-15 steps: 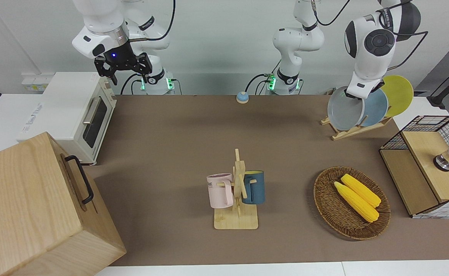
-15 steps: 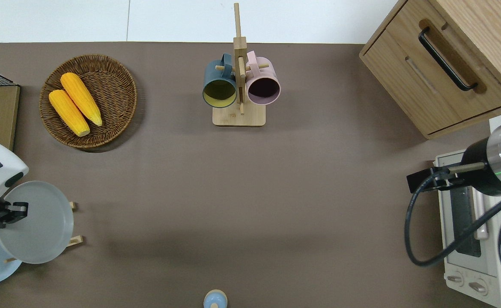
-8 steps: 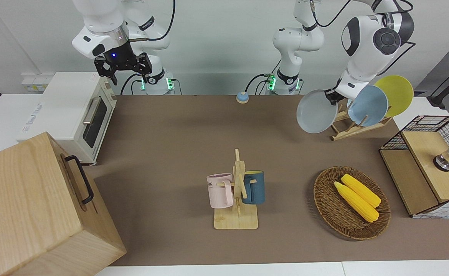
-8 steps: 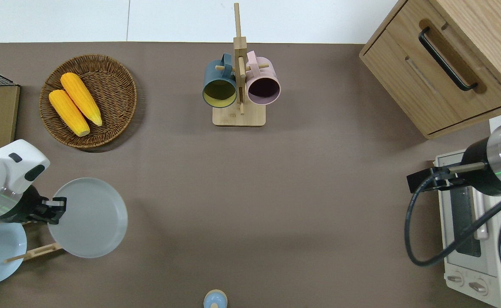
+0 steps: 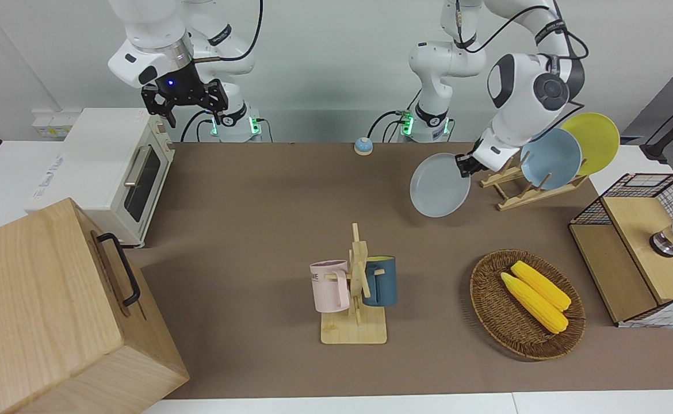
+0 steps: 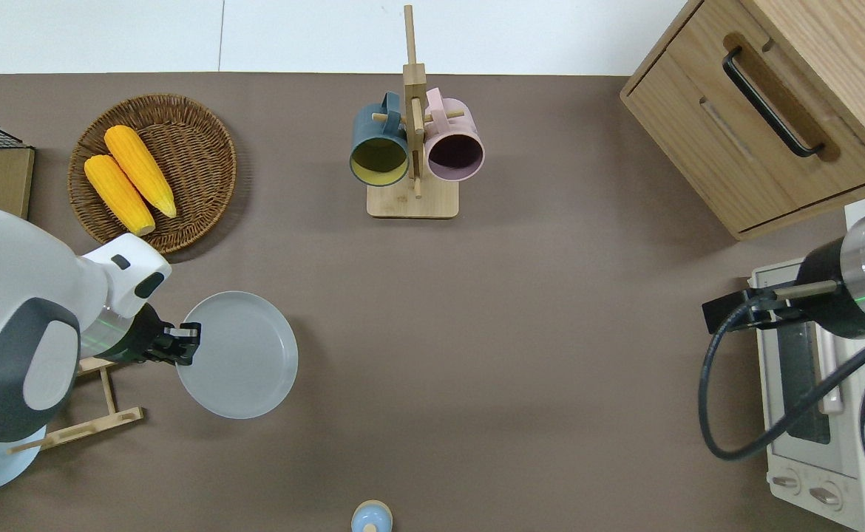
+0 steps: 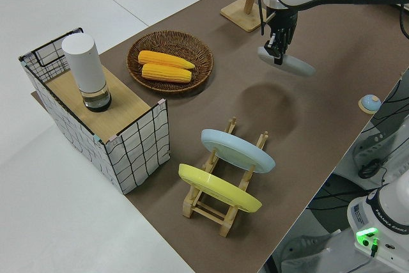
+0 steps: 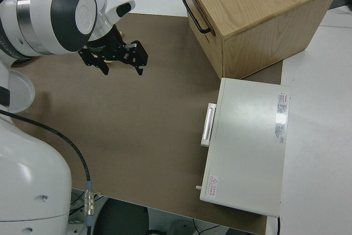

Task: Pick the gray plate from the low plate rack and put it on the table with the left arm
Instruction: 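Grasp the gray plate rim and lift it out of the rack, then carry the gray plate away from the rack and lower it onto the table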

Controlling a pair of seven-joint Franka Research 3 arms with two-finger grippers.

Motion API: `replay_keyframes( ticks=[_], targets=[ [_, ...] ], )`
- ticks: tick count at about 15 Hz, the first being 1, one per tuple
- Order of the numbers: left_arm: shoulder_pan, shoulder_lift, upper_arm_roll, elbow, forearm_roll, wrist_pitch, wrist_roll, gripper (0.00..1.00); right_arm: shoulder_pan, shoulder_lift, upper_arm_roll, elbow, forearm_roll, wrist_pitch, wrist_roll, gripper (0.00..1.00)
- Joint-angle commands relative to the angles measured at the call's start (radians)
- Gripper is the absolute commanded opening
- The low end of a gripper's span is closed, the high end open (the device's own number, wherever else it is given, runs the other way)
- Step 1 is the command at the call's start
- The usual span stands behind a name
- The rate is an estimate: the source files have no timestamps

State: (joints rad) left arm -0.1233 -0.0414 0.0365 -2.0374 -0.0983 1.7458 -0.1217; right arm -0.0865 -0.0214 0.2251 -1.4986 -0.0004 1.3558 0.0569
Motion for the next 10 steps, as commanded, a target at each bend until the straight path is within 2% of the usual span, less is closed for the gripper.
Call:
replay_keyframes(
  ticks=[1,4,7,9,10],
  targets=[
    [-0.001,-0.003,-0.007,-0.069,-0.026,0.06,-0.007,0.0,-0.015,-0.005,0.007,0.006,0.003,-0.015,-0.003,0.99],
    [-0.001,0.038,-0.021,-0.075,-0.024,0.061,-0.032,0.01,-0.015,-0.005,0.007,0.006,0.003,-0.015,-0.003,0.987],
    [-0.002,0.072,-0.026,-0.073,-0.021,0.075,-0.035,0.09,-0.015,-0.005,0.007,0.006,0.003,-0.015,-0.003,0.987],
    [-0.002,0.1,-0.027,-0.07,-0.02,0.095,-0.036,0.2,-0.015,-0.005,0.007,0.006,0.003,-0.015,-0.003,0.99],
    [-0.002,0.115,-0.027,-0.069,-0.018,0.109,-0.036,0.3,-0.013,-0.005,0.007,0.006,0.003,-0.015,-0.003,0.99]
  ],
)
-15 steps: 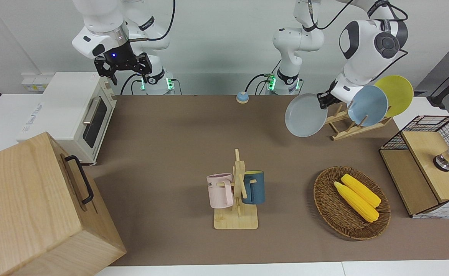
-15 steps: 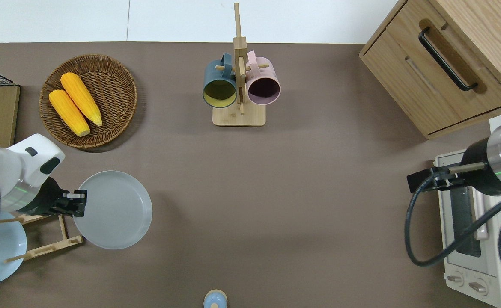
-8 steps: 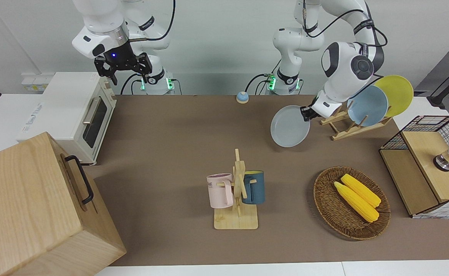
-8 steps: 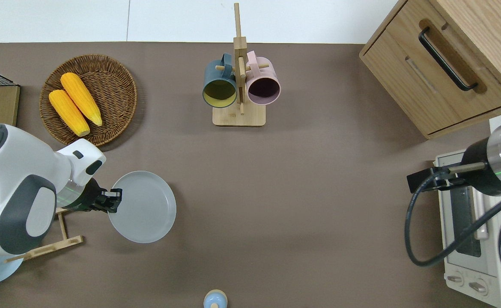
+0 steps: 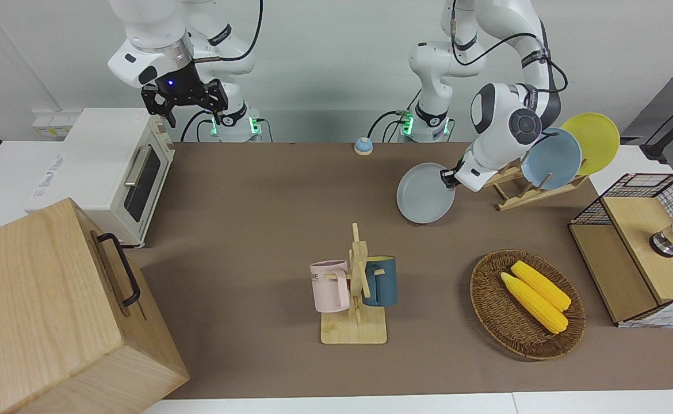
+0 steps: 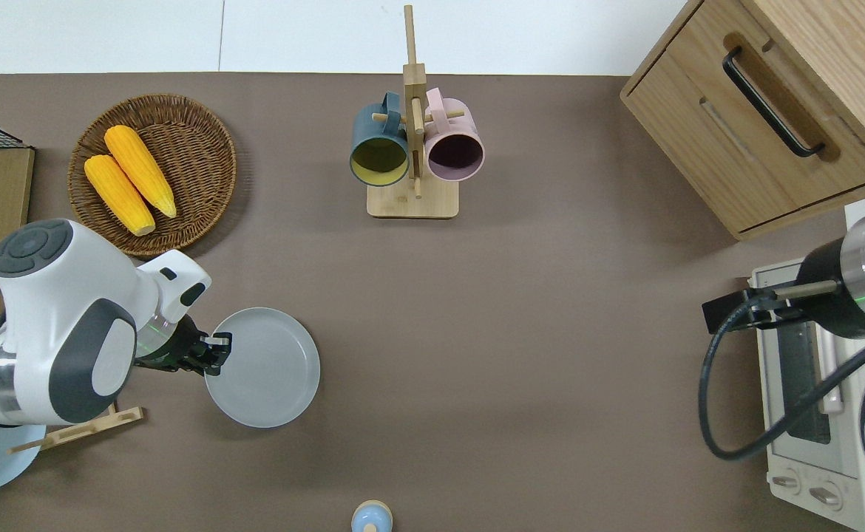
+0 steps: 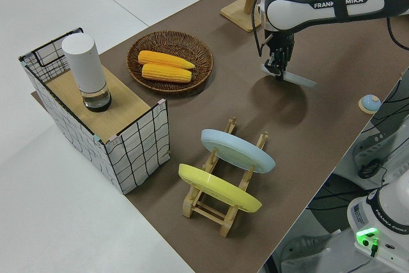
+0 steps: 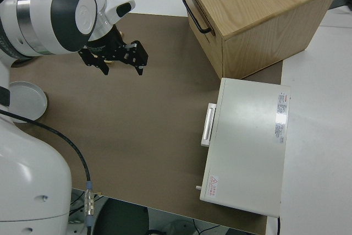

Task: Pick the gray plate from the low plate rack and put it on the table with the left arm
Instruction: 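Carry the gray plate away from the rack and lower it onto the table, then open the left gripper and withdraw it toward the corn basket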

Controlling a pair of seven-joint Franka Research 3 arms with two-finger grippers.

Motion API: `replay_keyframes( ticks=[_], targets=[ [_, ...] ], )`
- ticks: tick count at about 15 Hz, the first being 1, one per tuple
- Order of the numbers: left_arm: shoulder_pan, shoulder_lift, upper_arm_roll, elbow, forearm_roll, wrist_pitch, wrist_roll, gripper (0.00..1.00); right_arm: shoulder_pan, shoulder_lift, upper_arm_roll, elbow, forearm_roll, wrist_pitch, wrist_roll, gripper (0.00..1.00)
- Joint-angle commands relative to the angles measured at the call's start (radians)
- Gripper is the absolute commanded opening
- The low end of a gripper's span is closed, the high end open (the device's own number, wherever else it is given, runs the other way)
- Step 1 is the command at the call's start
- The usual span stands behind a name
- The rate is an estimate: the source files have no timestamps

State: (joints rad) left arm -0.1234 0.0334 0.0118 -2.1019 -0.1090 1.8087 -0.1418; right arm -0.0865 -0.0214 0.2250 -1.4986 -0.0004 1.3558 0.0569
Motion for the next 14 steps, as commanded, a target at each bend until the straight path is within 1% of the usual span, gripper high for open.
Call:
replay_keyframes(
  ticks=[1,2,3,6,7,9,11,14],
  targets=[
    [-0.001,0.045,-0.003,-0.004,-0.006,0.061,-0.016,0.49,-0.013,-0.005,0.007,0.006,0.003,-0.015,-0.003,0.99],
    [-0.001,0.045,-0.003,-0.004,-0.004,0.066,-0.012,0.74,-0.015,-0.005,0.007,0.006,0.003,-0.015,-0.003,0.987],
    [0.001,0.048,-0.003,-0.001,-0.003,0.064,-0.01,0.84,-0.013,-0.005,0.007,0.006,0.003,-0.015,-0.003,0.987],
    [0.001,0.042,-0.001,0.017,0.0,0.049,-0.01,0.96,-0.015,-0.005,0.007,0.006,0.003,-0.015,-0.003,0.99],
    [0.002,0.039,0.004,0.038,0.005,0.041,-0.01,0.98,-0.015,-0.005,0.007,0.006,0.003,-0.015,-0.003,0.987],
    [0.005,0.036,0.013,0.1,0.025,0.006,-0.012,0.99,-0.015,-0.005,0.007,0.006,0.003,-0.015,-0.003,0.99],
    [0.013,0.034,0.013,0.172,0.064,-0.011,-0.01,0.99,-0.015,-0.005,0.007,0.006,0.003,-0.015,-0.003,0.987],
    [0.014,0.017,0.013,0.229,0.129,-0.029,-0.009,0.99,-0.015,-0.005,0.007,0.006,0.003,-0.015,-0.003,0.987]
  ],
)
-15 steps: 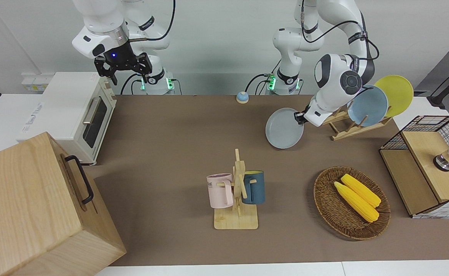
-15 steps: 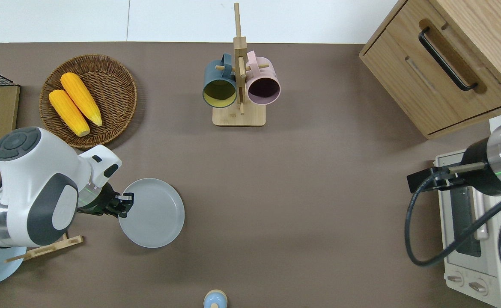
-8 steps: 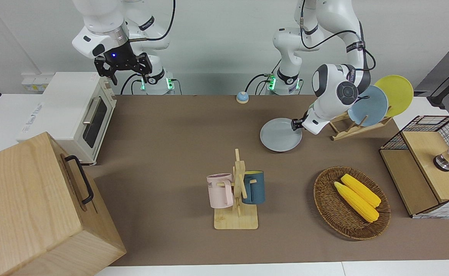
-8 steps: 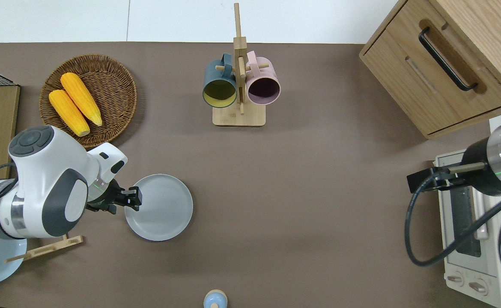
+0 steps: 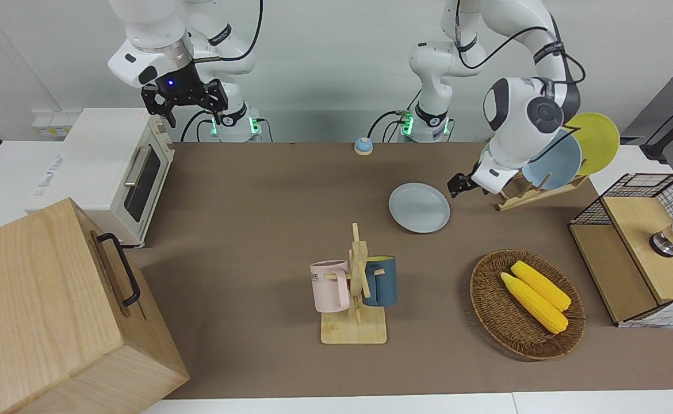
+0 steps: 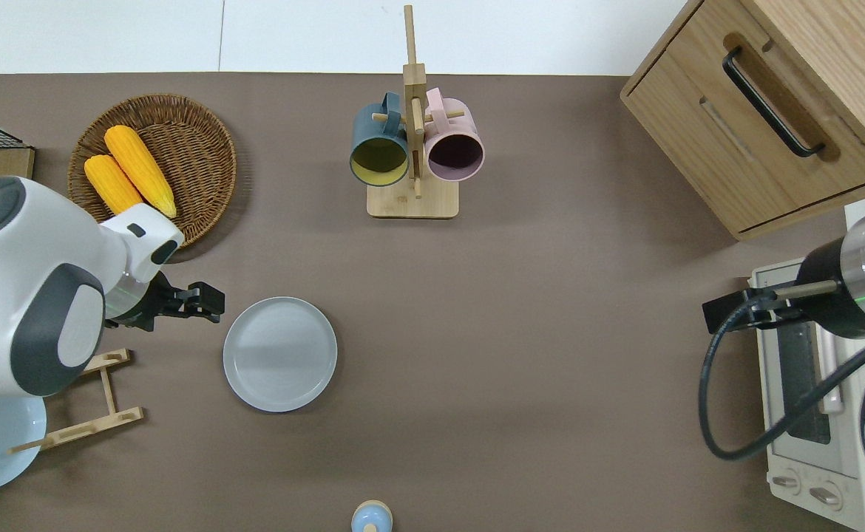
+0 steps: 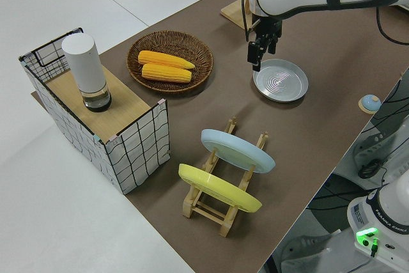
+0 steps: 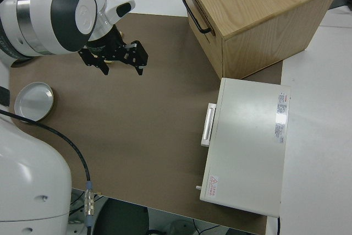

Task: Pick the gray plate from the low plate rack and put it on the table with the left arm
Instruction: 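Open the left gripper and withdraw it toward the corn basket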

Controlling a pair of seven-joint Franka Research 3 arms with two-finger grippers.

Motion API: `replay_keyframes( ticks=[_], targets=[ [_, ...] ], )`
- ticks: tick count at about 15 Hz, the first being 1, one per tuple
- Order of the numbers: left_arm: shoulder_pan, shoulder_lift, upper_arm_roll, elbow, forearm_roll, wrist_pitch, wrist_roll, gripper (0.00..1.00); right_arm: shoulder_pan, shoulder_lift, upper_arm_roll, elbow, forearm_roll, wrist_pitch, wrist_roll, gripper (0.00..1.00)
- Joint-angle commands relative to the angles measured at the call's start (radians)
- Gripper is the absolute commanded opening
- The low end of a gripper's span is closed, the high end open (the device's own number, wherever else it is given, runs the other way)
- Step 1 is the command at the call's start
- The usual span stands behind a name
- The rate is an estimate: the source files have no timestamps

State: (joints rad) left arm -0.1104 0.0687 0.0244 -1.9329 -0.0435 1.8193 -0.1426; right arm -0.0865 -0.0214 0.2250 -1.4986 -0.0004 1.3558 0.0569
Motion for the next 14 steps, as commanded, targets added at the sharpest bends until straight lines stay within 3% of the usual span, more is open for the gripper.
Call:
replay_keyframes(
  ticks=[1,8,14],
  targets=[
    [0.002,-0.018,0.0,0.083,0.083,-0.04,-0.003,0.99,-0.015,-0.005,0.007,0.006,0.003,-0.015,-0.003,0.99],
    [0.008,-0.017,0.003,0.232,0.099,-0.04,0.003,1.0,-0.013,-0.005,0.007,0.006,0.003,-0.015,-0.003,0.987],
    [0.006,-0.018,0.003,0.232,0.097,-0.028,0.008,1.0,-0.013,-0.005,0.007,0.006,0.003,-0.015,-0.003,0.99]
  ],
)
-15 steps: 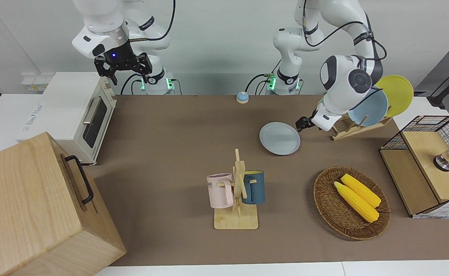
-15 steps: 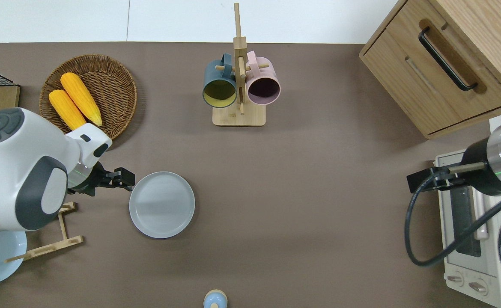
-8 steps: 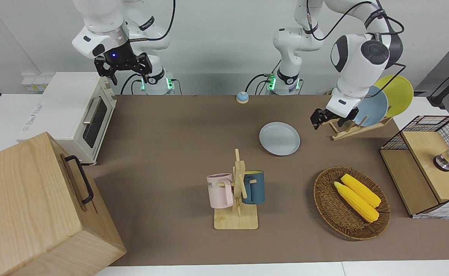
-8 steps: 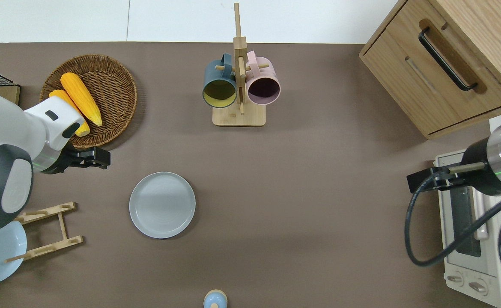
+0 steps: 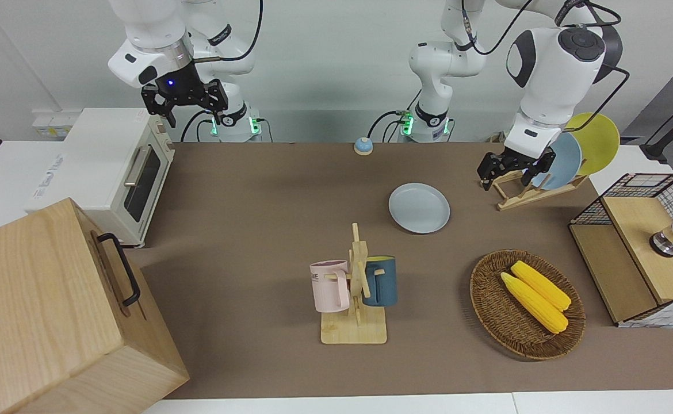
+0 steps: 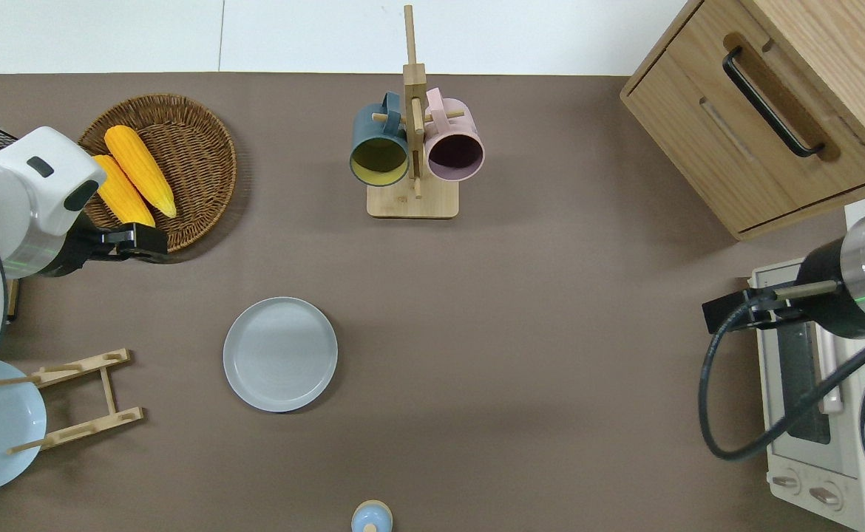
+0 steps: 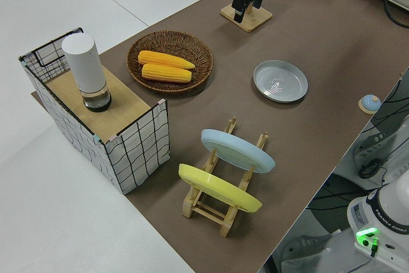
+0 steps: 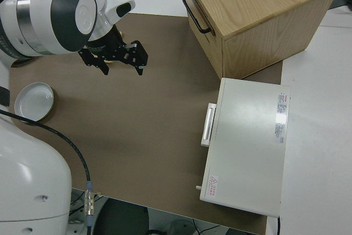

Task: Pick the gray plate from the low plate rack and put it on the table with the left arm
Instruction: 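Open the left gripper and withdraw it toward the corn basket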

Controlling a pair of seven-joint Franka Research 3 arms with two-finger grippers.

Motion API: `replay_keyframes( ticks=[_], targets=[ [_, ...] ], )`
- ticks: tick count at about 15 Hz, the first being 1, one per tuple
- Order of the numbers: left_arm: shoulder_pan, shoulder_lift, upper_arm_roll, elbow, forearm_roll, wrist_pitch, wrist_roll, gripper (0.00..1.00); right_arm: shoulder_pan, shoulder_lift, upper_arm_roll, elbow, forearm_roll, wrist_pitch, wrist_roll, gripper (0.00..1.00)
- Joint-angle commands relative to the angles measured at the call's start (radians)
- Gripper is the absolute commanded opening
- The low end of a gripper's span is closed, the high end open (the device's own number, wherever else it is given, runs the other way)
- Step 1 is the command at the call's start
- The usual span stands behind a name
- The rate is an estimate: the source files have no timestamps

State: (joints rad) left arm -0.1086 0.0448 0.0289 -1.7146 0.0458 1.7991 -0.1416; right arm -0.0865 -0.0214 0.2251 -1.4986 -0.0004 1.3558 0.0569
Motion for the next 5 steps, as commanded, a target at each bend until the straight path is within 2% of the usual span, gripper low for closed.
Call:
replay_keyframes(
  ticks=[1,5],
  targets=[
    [0.004,0.006,-0.001,0.013,0.005,-0.003,0.005,1.0,-0.013,-0.005,0.007,0.006,0.003,-0.015,-0.003,0.987],
    [0.003,0.007,-0.003,0.013,0.005,-0.011,-0.01,1.0,-0.015,-0.005,0.007,0.006,0.003,-0.015,-0.003,0.99]
  ],
)
